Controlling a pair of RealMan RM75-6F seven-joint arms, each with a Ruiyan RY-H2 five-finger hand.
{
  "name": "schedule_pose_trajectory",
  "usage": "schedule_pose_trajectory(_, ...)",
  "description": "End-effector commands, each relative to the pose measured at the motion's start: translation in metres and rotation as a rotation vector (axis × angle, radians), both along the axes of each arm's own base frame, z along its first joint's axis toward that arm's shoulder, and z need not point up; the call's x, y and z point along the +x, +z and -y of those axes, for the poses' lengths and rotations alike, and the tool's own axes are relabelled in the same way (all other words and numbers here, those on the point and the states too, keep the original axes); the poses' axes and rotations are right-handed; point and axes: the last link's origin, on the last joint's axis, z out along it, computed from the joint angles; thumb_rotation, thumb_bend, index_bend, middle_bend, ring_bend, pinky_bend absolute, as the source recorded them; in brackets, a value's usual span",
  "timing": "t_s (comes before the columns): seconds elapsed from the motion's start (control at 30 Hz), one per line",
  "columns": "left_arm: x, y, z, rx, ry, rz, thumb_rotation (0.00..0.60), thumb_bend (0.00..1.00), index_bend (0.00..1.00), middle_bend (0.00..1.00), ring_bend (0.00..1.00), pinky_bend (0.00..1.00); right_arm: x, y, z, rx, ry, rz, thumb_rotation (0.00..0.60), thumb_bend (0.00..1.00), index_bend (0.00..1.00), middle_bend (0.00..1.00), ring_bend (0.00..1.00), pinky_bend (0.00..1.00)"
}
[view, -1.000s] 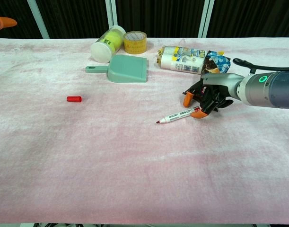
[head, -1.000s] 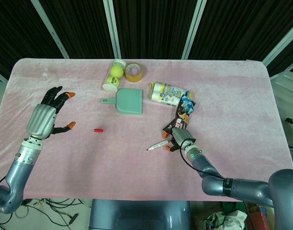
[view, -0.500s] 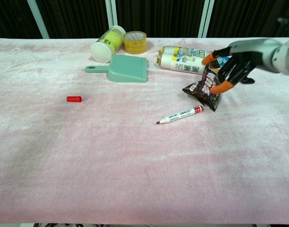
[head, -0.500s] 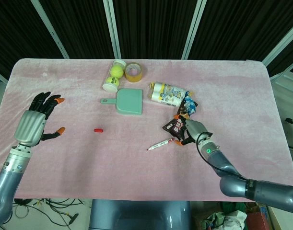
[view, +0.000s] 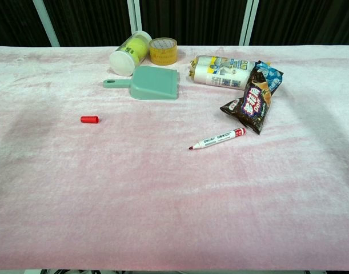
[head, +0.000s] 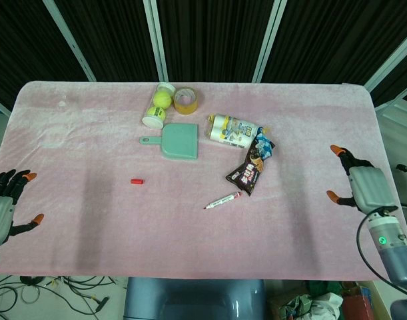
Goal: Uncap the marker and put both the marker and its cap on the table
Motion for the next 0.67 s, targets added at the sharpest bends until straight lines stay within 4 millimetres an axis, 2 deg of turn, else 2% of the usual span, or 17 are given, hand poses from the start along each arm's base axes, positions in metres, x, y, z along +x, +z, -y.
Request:
schedule_pose_trajectory(0.03, -0.011, 0.001, 0.017, 0.03, -0.006, 0.01, 0.6, 0.2, 0.14, 0.1, 0.0, 0.0, -0.036, -0.003, -0.048, -0.03, 0.008, -0.028, 0.6, 0.13, 0.12, 0.11, 0.29, 0.26)
schedule_pose_trajectory(0.23, -0.023, -0.003, 0.033, 0.0, -0.048, 0.038, 0.6, 0.2, 0.13, 0.09, 0.0, 0.0, -0.062, -0.017, -0.098, -0.073, 0.01, -0.036, 0.6, 0.13, 0.11, 0.11, 0.29, 0.25)
schedule_pose_trajectory(0.33, -0.025, -0.002, 0.037, 0.008, -0.056, 0.031, 0.6, 0.2, 0.13, 0.09, 0.0, 0.0, -0.071, -0.021, -0.11, -0.086, -0.009, -0.037, 0.6, 0.13, 0.09, 0.11, 0.28, 0.25)
schedule_pose_trajectory(0.67, -0.029, 0.0, 0.037, 0.053, -0.033, 0.031, 0.6, 0.2, 0.13, 0.09, 0.0, 0.0, -0.075, -0.015, -0.109, -0.113, -0.019, -0.076, 0.6, 0.13, 0.07, 0.11, 0.28, 0.25)
